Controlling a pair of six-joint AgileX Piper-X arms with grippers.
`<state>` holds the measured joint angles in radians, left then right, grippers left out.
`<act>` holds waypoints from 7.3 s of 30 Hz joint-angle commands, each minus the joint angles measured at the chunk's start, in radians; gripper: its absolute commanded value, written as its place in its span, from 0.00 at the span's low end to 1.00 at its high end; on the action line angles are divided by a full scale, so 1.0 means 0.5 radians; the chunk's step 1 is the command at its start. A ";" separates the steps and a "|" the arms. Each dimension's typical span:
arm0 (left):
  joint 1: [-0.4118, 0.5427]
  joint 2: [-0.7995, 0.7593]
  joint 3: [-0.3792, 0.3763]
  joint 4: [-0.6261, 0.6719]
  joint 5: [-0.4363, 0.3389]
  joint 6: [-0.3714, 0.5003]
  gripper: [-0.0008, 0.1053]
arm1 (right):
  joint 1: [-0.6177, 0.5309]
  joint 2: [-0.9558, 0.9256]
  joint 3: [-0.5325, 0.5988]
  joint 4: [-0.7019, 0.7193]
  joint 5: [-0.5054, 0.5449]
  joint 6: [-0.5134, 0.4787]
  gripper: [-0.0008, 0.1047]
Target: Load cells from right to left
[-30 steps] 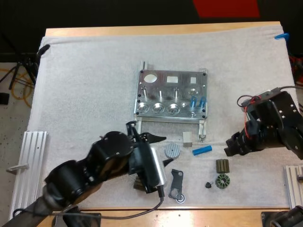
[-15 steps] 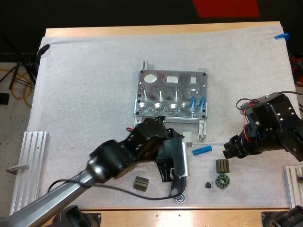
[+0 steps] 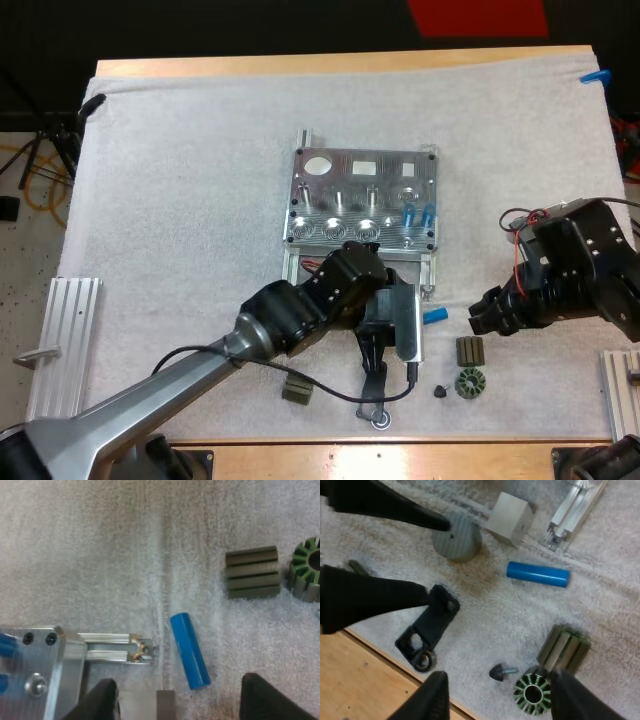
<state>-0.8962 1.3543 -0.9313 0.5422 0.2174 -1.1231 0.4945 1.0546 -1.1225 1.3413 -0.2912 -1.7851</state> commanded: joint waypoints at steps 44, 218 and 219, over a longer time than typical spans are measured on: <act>-0.010 0.581 -0.010 -0.298 -0.040 0.103 0.50 | -0.005 -0.247 0.294 -0.100 -0.190 0.122 0.44; 0.210 0.049 -0.365 0.762 0.320 0.064 0.01 | -0.005 -0.418 0.381 -0.392 -0.498 0.301 0.45; 0.210 0.051 -0.365 0.762 0.320 0.064 0.01 | -0.005 -0.418 0.411 -0.428 -0.497 0.328 0.46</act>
<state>-0.7915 1.3896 -1.1109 0.9194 0.3665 -1.0964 0.4945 0.8511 -0.9275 1.1474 -0.5256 -1.6274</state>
